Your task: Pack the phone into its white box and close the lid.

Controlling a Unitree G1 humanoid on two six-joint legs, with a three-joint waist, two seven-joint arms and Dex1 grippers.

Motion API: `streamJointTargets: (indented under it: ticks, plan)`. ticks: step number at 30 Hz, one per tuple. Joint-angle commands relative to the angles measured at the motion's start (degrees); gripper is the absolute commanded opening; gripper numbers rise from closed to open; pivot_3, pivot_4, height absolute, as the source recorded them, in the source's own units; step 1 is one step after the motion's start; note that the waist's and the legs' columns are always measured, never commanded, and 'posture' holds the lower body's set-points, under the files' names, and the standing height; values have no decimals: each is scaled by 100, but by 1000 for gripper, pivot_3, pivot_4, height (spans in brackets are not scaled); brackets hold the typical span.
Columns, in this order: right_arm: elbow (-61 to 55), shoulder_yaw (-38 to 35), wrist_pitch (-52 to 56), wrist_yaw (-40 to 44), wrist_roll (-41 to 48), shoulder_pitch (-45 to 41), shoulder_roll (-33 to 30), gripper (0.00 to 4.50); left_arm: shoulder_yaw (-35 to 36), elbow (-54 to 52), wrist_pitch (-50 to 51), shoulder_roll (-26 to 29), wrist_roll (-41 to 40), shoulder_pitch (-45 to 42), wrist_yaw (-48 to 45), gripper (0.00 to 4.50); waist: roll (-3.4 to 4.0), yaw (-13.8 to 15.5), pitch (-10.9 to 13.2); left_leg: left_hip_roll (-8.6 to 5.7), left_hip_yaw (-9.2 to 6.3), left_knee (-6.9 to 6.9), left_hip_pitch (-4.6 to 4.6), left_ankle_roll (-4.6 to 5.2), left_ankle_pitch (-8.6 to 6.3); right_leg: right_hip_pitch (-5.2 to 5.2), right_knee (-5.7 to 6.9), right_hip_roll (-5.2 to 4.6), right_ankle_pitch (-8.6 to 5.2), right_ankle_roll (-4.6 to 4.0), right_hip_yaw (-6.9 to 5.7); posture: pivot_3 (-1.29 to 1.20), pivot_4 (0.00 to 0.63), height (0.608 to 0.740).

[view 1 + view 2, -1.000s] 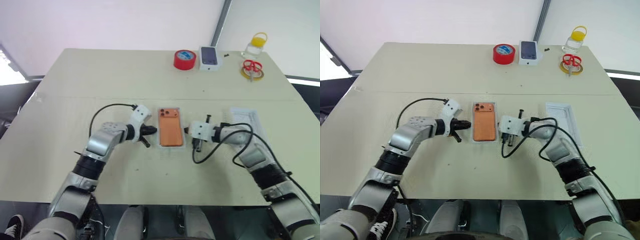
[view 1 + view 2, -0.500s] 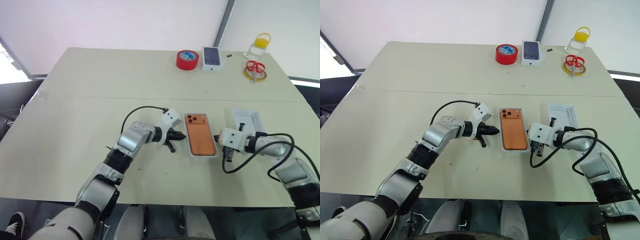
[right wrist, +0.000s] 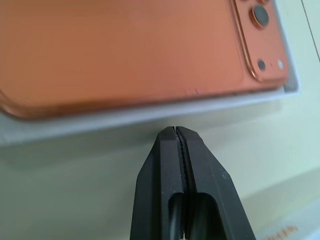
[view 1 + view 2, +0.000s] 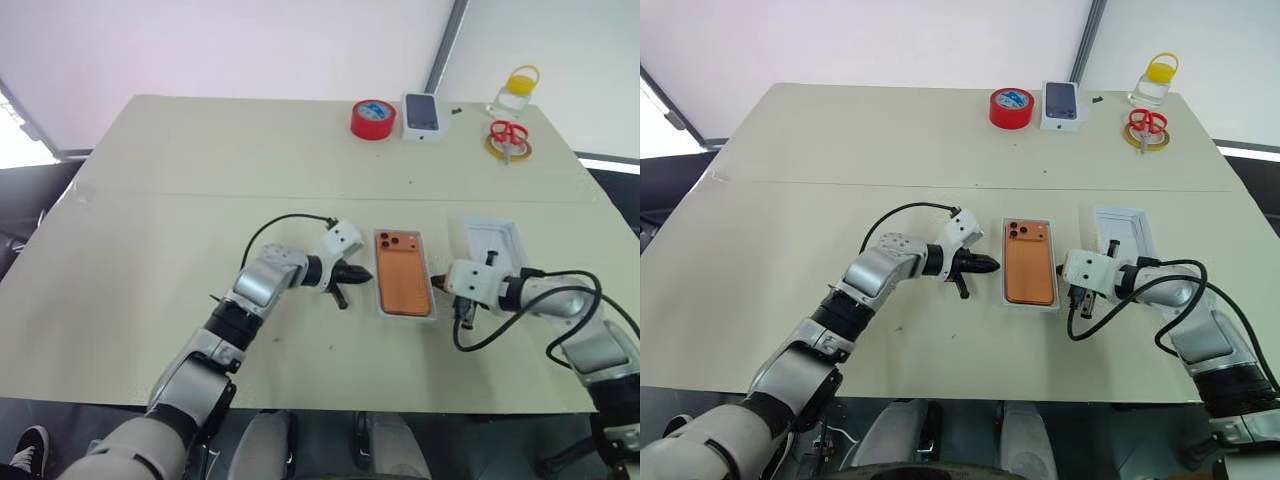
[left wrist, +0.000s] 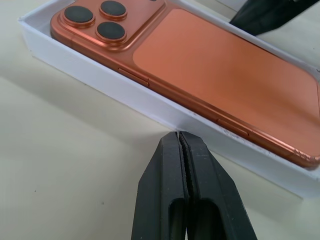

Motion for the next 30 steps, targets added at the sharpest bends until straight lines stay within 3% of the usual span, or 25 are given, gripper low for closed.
streamJointTargets:
  ticks: [1,8,12,13,16,21,22,23,27,30]
  plan:
    - [350,-334,-286,-14,73,40,-282,0,308,-266,-87,121,-66,84,131,62,0,3,0,0,0,0,0,0,0,0,0,0,0,0,0,0,150,740]
    - [425,-761,-479,91,473,378,-529,0,961,-845,-181,461,-327,375,327,62,1,1,0,4,0,0,1,-1,0,0,1,3,0,0,1,0,150,740]
    - [4,-995,487,155,1161,194,-306,0,1482,-698,-171,810,-517,315,376,62,2,-28,0,5,2,1,4,-2,2,0,4,4,2,0,4,0,150,740]
    - [-142,-1088,979,226,1544,97,-203,0,1541,-693,-111,881,-612,318,278,298,2,-46,1,8,2,0,6,-3,2,0,5,6,2,0,4,0,150,740]
    - [-379,-1161,1624,82,1818,-228,-16,870,1585,-942,-426,1124,-676,518,21,1331,6,-108,1,13,0,0,7,-3,2,-1,7,11,3,-1,3,0,150,740]
    - [-113,-968,2017,-262,1446,-566,-50,3497,1439,-371,-1456,1740,-134,691,-165,3943,6,-125,1,7,-1,0,2,-3,1,-1,4,5,3,-2,4,0,150,740]
    - [-99,-961,2167,-257,1464,-608,-62,4191,1509,-162,-1629,1871,-147,700,-273,4487,6,-128,1,6,0,-1,1,-3,1,-1,3,5,3,-2,4,0,150,740]
    - [-99,-944,2244,-297,1415,-641,-78,4463,1582,-19,-1819,1979,-172,714,-378,4500,6,-134,1,6,1,-1,1,-3,1,-2,3,5,3,-3,4,0,150,740]
    - [-298,-925,2923,-494,1347,-640,-85,4463,1880,-258,-3296,2145,-294,1040,-587,4500,8,-140,2,8,5,-2,-1,-3,1,-11,5,-1,3,-2,4,0,150,740]
    - [-773,-1002,3872,-660,1545,-477,14,4463,1967,-580,-3711,2204,-568,1354,-1018,4500,9,-126,1,6,6,-3,-5,-4,1,-15,7,-14,4,-4,4,0,150,740]
